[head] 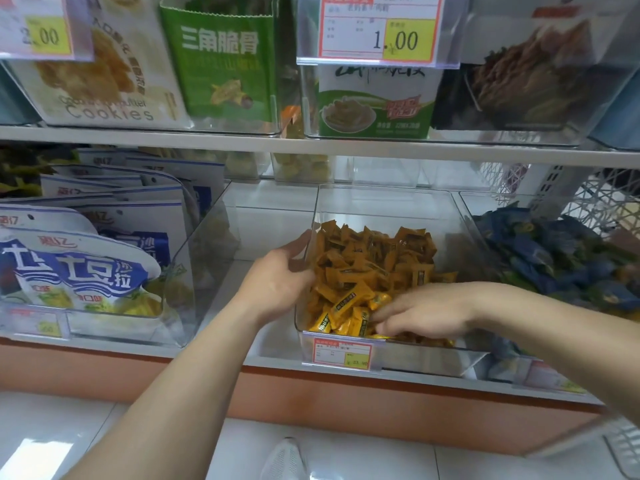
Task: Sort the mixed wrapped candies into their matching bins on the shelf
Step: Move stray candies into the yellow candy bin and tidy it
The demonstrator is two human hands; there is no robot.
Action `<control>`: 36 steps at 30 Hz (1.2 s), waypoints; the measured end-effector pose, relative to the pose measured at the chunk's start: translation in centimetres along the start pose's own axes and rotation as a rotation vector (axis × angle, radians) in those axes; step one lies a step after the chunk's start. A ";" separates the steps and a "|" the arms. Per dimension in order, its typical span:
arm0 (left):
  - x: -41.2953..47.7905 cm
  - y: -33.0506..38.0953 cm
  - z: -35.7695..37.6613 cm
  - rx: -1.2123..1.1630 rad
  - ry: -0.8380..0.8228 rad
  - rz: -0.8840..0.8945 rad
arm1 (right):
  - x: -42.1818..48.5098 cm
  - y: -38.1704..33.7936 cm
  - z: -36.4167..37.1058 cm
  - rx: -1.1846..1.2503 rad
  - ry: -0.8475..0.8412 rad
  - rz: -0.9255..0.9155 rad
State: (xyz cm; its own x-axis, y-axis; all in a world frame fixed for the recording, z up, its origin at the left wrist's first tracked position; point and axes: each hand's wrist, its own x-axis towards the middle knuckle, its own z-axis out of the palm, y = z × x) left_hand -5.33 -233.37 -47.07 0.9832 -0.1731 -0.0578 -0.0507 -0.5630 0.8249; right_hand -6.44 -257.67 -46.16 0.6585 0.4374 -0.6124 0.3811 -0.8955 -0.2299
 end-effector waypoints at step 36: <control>4.6 2.9 9.2 -0.393 0.083 -0.494 | 9.4 7.0 -8.7 0.529 0.063 0.311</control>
State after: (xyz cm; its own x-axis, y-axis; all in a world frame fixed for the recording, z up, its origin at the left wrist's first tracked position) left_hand -2.53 -243.22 -50.12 0.8854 0.1036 -0.4531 0.4647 -0.2190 0.8579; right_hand 8.05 -259.12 -46.89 0.7306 0.1391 -0.6685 -0.1977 -0.8940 -0.4021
